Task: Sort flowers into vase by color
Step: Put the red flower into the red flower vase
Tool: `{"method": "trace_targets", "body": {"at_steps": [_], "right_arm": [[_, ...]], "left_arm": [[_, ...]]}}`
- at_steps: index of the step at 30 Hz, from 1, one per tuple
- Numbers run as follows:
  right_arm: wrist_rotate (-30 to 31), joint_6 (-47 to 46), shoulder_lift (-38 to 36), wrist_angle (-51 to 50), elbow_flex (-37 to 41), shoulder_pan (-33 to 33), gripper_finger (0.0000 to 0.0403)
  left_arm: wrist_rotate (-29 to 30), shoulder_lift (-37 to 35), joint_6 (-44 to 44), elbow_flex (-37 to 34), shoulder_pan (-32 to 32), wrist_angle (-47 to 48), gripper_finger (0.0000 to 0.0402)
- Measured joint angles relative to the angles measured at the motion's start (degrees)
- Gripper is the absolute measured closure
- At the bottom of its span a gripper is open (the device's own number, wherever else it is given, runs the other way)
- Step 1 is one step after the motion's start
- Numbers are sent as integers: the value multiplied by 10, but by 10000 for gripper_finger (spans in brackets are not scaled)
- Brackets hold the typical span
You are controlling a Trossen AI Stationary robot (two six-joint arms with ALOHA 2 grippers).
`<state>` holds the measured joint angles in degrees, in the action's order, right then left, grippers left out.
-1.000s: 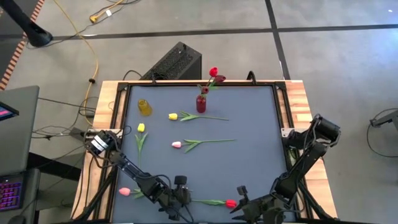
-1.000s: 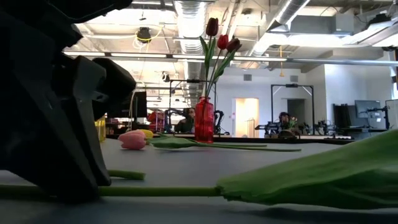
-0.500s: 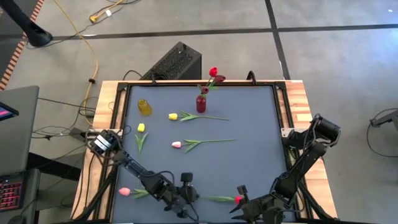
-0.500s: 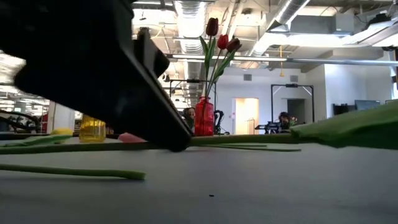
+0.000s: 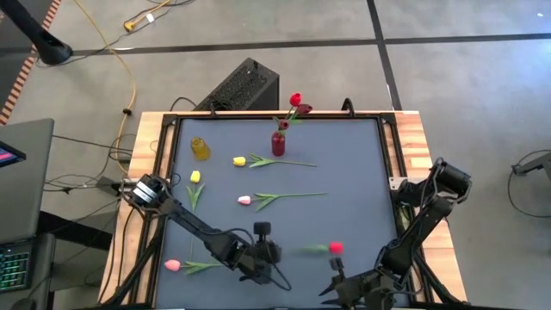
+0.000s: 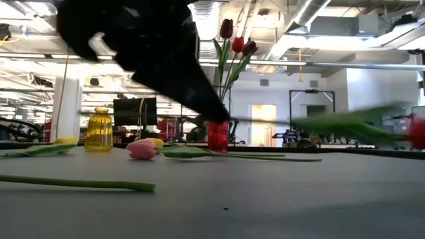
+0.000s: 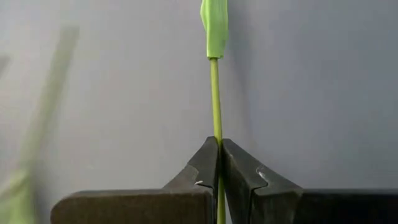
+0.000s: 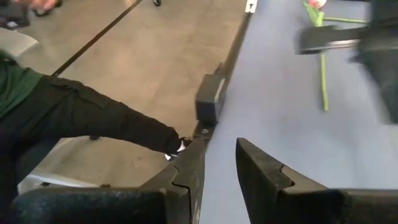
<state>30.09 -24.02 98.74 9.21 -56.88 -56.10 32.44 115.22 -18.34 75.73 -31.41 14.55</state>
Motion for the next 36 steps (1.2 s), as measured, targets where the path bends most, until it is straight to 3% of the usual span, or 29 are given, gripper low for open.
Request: {"method": "trace_targets", "body": {"at_steps": [7,12,15,18,25,27,31,36], "right_arm": [[7,-10,0,2,0,-30,285],[29,-10,0,0,0,-34,285],[37,-9,0,-1,0,-28,285],[47,4,0,-2,0,-25,285],[63,29,0,-3,0,-23,285],[90,45,0,0,0,-20,285],[145,94,0,7,0,-14,285],[165,200,-2,15,0,9,285]], "left_arm": [[133,-71,-71,1,1,140,401],[216,-130,-65,1,-4,138,401],[263,-162,-55,-25,-14,62,401],[264,-198,15,-87,-28,-111,401],[139,-248,173,-237,-22,-549,401],[76,-247,194,-273,-10,-657,401],[-59,-242,194,-336,26,-818,401],[-167,-241,219,-399,73,-971,401]]}}
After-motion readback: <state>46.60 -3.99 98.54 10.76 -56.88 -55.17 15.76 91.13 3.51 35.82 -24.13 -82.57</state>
